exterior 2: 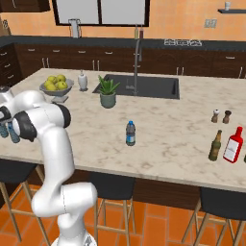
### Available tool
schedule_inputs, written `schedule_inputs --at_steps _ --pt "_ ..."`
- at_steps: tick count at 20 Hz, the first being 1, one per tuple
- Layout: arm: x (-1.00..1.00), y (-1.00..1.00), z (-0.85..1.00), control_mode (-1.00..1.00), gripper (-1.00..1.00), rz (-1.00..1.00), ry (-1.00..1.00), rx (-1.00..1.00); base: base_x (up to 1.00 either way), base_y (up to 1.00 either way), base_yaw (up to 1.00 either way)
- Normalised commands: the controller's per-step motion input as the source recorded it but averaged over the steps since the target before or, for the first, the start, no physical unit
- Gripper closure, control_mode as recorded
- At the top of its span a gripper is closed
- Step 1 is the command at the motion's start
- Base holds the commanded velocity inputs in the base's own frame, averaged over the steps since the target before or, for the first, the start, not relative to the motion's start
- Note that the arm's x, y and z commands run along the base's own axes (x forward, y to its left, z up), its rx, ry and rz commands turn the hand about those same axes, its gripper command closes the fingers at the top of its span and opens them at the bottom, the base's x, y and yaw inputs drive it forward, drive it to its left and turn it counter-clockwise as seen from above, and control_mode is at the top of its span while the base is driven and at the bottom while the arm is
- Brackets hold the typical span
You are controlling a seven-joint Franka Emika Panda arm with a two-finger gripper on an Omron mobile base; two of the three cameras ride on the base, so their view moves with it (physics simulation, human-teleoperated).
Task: Move the plastic bottles in the middle to the plastics group, and the glass bottles in the middle to the glass group.
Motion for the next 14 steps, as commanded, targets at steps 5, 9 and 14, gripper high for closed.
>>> schedule_inputs --at_steps 5,9,14 --pt "0.13 -0.06 0.22 -1.00 -1.00 -0.07 -0.04 0.00 0.00 0.00 0.00" --pt "0.04 -0.20 0.37 -1.00 -1.00 -0.06 -0.01 0.00 0.00 0.00 0.00" --pt "-0.20 -0.71 0.37 -1.00 -1.00 -0.13 0.00 0.00 0.00 0.00 0.00"
